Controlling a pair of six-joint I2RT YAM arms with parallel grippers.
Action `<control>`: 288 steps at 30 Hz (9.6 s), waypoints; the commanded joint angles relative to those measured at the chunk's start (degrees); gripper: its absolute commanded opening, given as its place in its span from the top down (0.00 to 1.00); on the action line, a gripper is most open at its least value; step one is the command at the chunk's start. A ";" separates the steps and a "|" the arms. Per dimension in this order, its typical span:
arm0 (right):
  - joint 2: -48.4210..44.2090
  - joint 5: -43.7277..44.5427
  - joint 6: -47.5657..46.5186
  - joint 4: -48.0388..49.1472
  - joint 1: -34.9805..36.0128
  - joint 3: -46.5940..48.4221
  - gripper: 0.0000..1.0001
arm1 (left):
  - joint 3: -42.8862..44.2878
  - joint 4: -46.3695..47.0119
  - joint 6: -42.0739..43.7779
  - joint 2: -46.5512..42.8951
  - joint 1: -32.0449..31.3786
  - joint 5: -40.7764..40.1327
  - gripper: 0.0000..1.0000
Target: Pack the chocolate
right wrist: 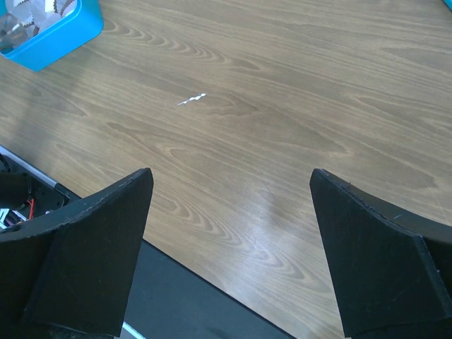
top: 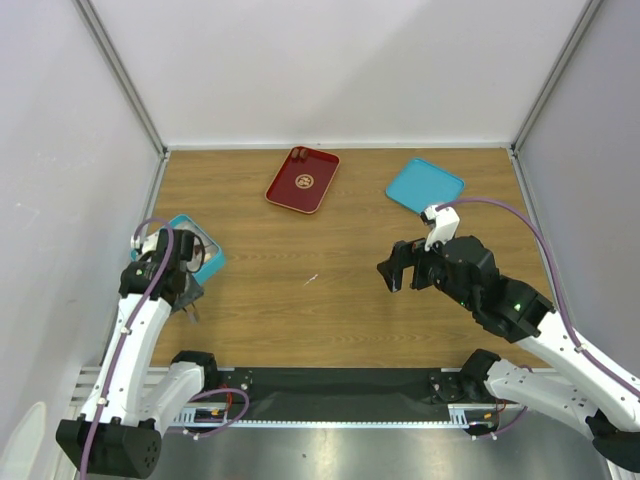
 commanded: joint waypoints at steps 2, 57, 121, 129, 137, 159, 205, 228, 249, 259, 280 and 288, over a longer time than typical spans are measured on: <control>-0.83 1.57 -0.85 0.48 0.44 2.51 0.00 | -0.02 1.70 0.21 -0.43 0.65 -0.22 0.60; 9.89 -3.80 3.71 -10.07 -14.06 18.15 0.00 | -5.73 44.75 -3.31 17.14 -38.90 3.38 0.57; 93.65 5.35 22.27 -12.02 -33.04 77.23 0.47 | 2.27 42.48 11.28 2.57 -42.86 17.62 0.00; 97.15 3.94 17.70 -2.61 -34.10 75.19 0.47 | 4.99 37.83 12.61 0.72 -42.77 10.94 0.00; 106.12 5.08 16.02 -5.50 -33.75 83.10 0.48 | 1.72 41.97 7.85 -1.41 -42.77 13.50 0.00; 89.28 -13.35 4.24 2.22 -30.68 62.30 1.00 | 8.06 38.44 10.32 -0.25 -28.20 23.21 0.04; 56.91 -53.89 62.43 65.52 -23.56 59.64 1.00 | 19.75 143.35 -44.68 49.03 -1.90 82.40 0.02; 55.15 -52.84 73.57 82.46 -18.81 44.10 1.00 | 34.88 168.96 -67.11 60.66 -3.48 75.80 0.08; 60.15 -61.62 80.71 94.60 -30.94 32.92 1.00 | 31.18 169.05 -70.46 55.73 -4.80 74.75 0.48; 60.69 -64.87 74.06 87.42 -34.18 29.14 0.92 | 30.30 168.79 -71.51 57.40 -5.42 74.57 0.70; 48.58 -50.41 40.73 41.37 -39.20 26.24 0.13 | 15.81 144.64 -56.84 45.81 -2.87 79.75 1.00; 41.71 -43.35 34.57 33.44 -37.45 22.99 0.02 | 9.30 97.86 -26.72 27.21 2.13 75.72 1.00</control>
